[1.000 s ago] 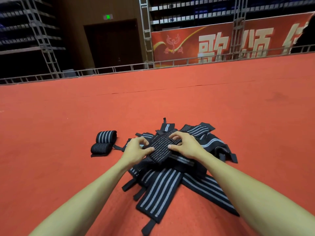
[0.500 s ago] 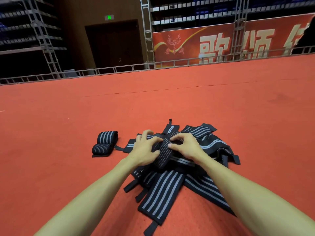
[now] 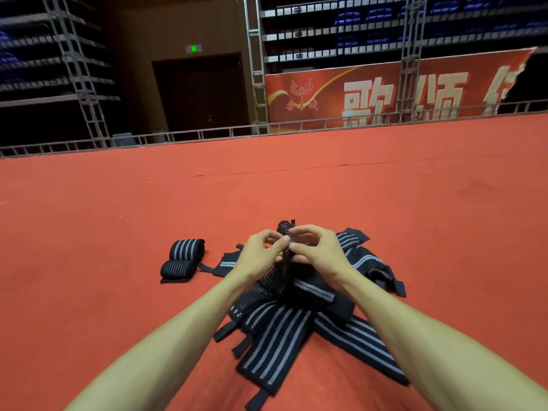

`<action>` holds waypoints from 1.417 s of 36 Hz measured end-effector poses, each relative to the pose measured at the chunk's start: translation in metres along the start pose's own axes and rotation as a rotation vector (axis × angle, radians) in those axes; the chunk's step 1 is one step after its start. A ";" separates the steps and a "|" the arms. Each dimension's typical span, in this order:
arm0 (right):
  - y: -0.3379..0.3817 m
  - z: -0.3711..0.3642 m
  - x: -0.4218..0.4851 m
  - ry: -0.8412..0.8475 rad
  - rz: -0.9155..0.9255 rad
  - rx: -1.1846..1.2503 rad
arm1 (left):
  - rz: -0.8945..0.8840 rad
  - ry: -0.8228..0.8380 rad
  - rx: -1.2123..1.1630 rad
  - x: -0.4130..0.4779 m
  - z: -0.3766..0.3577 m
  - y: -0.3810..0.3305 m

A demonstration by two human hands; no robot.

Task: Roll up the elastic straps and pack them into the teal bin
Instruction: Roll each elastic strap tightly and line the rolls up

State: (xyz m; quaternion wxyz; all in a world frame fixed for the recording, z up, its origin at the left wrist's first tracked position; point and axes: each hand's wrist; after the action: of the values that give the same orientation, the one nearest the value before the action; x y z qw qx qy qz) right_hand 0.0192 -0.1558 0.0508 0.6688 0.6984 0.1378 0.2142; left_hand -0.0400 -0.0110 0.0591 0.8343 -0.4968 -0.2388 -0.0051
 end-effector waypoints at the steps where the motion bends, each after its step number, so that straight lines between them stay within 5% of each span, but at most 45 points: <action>1: 0.004 -0.001 -0.004 0.029 -0.013 0.037 | 0.006 -0.008 -0.006 -0.001 0.001 -0.003; 6: 0.017 -0.006 -0.013 0.090 -0.021 0.014 | 0.016 -0.060 0.009 -0.004 0.008 -0.016; 16: 0.037 0.000 -0.017 -0.206 0.081 -0.569 | -0.122 -0.001 0.075 -0.010 0.027 -0.041; 27: 0.078 0.005 -0.023 -0.098 0.416 -0.431 | -0.336 -0.048 0.018 -0.006 0.038 -0.085; 38: 0.132 0.005 -0.015 -0.148 0.528 -0.317 | -0.501 -0.012 0.095 0.003 0.052 -0.114; 45: 0.163 0.012 -0.019 -0.065 0.541 -0.328 | -0.509 -0.191 -0.137 0.013 0.058 -0.146; 51: 0.184 0.014 -0.022 -0.134 0.579 -0.293 | -0.525 -0.124 -0.210 0.009 0.060 -0.155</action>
State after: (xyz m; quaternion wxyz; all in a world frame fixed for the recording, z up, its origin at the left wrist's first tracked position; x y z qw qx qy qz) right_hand -0.0105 -0.1914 0.2309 0.6812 0.6175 -0.1428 0.3665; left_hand -0.0937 -0.0376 0.2146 0.7323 -0.5010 -0.4080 -0.2152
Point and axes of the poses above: each hand's wrist, its own x-axis towards the middle knuckle, its own z-axis out of the back of the hand, y = z × x, and after that the axes turned 10 degrees about -z, right-handed
